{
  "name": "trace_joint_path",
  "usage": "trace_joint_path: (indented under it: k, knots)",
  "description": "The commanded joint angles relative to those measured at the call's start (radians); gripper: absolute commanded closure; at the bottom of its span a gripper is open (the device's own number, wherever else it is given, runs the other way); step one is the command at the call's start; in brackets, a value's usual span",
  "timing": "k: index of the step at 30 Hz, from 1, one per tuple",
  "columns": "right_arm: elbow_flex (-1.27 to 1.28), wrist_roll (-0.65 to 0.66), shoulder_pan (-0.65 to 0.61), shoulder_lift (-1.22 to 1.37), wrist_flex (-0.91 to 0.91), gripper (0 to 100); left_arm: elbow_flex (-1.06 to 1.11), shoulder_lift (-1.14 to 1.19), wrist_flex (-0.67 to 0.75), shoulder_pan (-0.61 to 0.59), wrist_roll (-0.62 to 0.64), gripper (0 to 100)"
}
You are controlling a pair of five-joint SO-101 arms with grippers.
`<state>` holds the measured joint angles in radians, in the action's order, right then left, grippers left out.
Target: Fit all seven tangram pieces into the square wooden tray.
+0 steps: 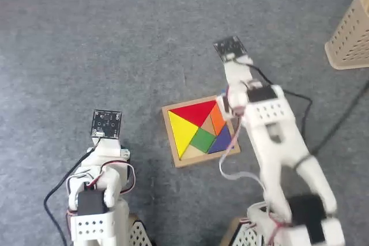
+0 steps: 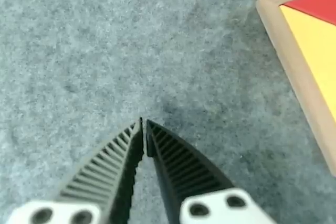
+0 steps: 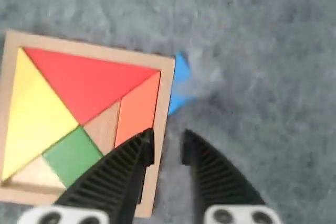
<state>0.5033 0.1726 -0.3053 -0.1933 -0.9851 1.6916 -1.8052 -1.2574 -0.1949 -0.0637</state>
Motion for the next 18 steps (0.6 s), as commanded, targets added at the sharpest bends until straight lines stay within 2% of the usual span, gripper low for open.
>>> trace_joint_path:
  k: [1, 8, 12, 15, 18]
  knots:
    - [-0.216, -0.008, 0.018, 0.180, -0.015, 80.5, -0.007, -0.018, -0.006, 0.000, -0.005, 99]
    - [-0.427, -0.006, 0.028, 0.519, -0.019, 79.7, -0.007, -0.018, -0.006, 0.000, -0.005, 99]
    - [-0.465, -0.014, 0.058, 0.565, -0.019, 79.8, -0.007, -0.018, -0.006, 0.000, -0.005, 99]
    - [-0.471, -0.015, 0.125, 0.564, -0.018, 80.1, -0.007, -0.018, -0.006, 0.000, -0.005, 99]
    - [-0.496, -0.018, 0.202, 0.565, -0.019, 88.5, -0.007, -0.018, -0.006, 0.000, -0.005, 99]
